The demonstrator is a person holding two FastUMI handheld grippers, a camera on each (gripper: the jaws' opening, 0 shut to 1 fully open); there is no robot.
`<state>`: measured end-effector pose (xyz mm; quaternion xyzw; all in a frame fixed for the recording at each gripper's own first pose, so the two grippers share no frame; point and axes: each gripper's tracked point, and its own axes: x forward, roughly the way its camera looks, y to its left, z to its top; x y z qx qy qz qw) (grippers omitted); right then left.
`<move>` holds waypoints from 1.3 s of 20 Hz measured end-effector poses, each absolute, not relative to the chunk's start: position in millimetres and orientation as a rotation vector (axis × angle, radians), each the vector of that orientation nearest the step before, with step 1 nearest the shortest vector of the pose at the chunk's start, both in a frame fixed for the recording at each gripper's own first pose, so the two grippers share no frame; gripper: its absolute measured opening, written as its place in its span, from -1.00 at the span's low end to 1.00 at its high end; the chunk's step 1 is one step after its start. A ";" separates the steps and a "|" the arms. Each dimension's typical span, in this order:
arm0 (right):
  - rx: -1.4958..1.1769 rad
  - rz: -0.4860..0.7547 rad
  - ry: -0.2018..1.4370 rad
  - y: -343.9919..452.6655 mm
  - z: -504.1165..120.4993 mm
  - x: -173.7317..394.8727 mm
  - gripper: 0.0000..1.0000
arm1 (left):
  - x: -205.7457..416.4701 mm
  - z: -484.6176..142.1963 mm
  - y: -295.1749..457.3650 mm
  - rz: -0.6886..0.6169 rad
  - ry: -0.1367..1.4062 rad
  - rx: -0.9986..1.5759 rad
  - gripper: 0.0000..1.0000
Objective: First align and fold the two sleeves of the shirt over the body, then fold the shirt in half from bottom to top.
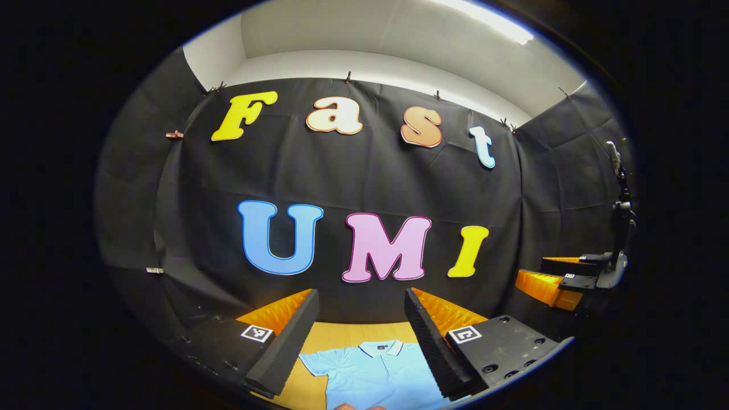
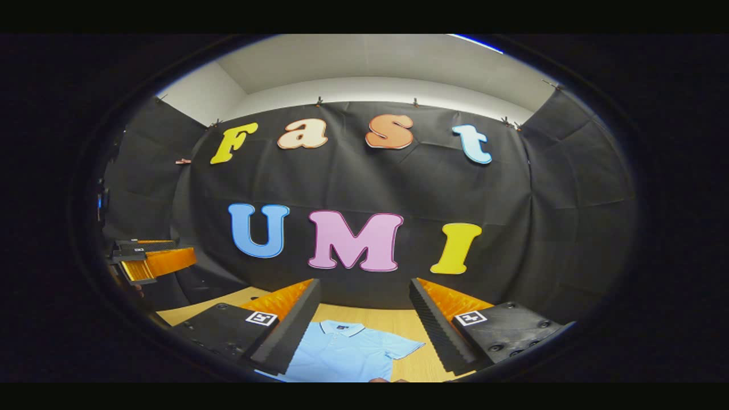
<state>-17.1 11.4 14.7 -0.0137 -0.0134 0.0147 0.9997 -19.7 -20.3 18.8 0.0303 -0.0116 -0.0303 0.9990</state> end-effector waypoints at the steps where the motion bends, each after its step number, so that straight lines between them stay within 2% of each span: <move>1: -0.028 0.029 -0.029 12.9 15.9 -16.4 0.94 | -20.4 19.1 -18.9 -0.062 -0.025 0.061 0.82; 2: -0.029 0.028 -0.031 14.3 17.5 -15.3 0.94 | -20.7 21.0 -16.8 -0.064 -0.027 0.062 0.92; 9: -0.035 0.037 -0.003 23.3 14.8 2.5 0.90 | -17.5 19.2 2.1 -0.101 -0.017 0.050 0.92; 15: 0.010 0.032 0.138 4.6 -21.1 43.2 0.94 | -13.2 6.8 26.0 -0.100 0.020 0.031 0.92; 20: 0.042 0.061 0.316 -17.8 -79.6 105.1 0.94 | 2.4 -2.2 42.6 -0.050 0.046 0.026 0.92; 26: 0.115 0.096 0.594 -54.3 -203.0 181.1 0.94 | 32.5 -14.8 47.7 0.043 0.075 0.051 0.93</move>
